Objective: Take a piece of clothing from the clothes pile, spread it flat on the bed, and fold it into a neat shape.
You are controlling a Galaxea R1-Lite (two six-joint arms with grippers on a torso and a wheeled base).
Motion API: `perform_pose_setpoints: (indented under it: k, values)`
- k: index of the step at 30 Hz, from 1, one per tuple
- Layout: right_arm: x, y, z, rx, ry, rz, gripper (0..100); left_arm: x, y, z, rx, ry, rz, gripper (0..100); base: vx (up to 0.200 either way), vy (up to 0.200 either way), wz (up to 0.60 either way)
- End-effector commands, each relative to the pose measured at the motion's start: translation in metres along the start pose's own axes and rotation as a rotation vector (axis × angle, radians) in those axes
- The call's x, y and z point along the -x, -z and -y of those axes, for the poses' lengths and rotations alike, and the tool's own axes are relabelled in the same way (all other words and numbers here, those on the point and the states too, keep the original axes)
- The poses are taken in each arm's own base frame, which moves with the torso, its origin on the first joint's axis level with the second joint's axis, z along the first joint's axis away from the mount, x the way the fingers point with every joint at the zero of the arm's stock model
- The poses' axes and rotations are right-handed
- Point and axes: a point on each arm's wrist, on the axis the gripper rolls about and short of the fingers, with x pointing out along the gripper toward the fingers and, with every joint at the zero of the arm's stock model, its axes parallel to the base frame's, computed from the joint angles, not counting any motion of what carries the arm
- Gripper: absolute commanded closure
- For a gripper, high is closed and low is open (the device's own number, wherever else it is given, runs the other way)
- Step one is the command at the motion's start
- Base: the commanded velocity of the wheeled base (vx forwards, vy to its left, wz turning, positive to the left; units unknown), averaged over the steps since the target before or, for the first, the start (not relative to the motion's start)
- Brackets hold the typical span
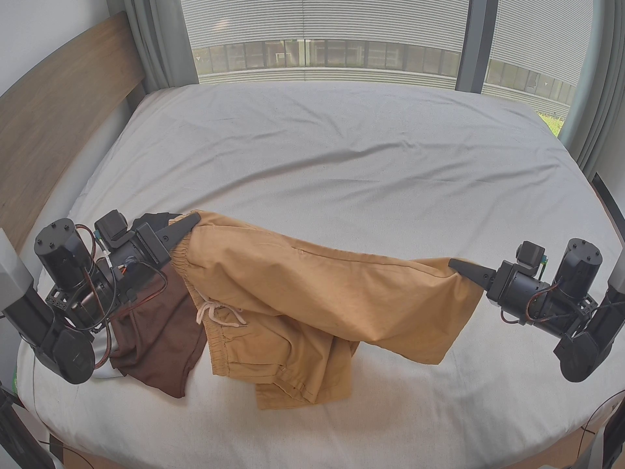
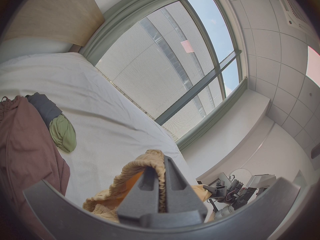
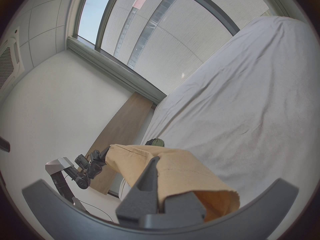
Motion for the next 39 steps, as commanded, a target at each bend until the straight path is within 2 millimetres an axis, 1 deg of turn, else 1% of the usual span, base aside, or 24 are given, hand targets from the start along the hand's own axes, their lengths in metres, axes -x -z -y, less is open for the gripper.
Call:
perform_pose_setpoints:
  k: [1, 7, 13, 21, 27, 35, 39]
  values:
    - [0.007, -0.009, -0.006, 0.021, -0.01, 0.038, 100, 0.001, -0.004, 0.004, -0.006, 0.009, 0.012, 100, 0.0, 0.0, 0.0]
    - [0.01, -0.016, -0.01, 0.036, -0.02, 0.062, 100, 0.002, -0.004, 0.005, -0.004, 0.014, 0.012, 100, 0.0, 0.0, 0.0]
    - [0.016, -0.027, -0.009, 0.054, -0.012, 0.106, 100, 0.003, -0.007, 0.01, 0.013, 0.026, 0.023, 100, 0.0, 0.0, 0.0]
    - [0.018, -0.033, -0.012, 0.068, -0.019, 0.127, 100, 0.003, -0.007, 0.009, 0.012, 0.025, 0.024, 100, 0.0, 0.0, 0.0]
    - [0.021, -0.037, -0.019, 0.083, -0.036, 0.146, 100, 0.003, -0.007, 0.01, 0.013, 0.027, 0.022, 100, 0.0, 0.0, 0.0]
    - [0.03, -0.05, -0.036, 0.112, -0.061, 0.182, 100, 0.003, -0.006, 0.008, 0.013, 0.02, 0.019, 100, 0.0, 0.0, 0.0]
    - [0.035, -0.058, -0.034, 0.114, -0.033, 0.201, 100, 0.003, -0.004, 0.005, 0.012, 0.011, 0.014, 100, 0.0, 0.0, 0.0]
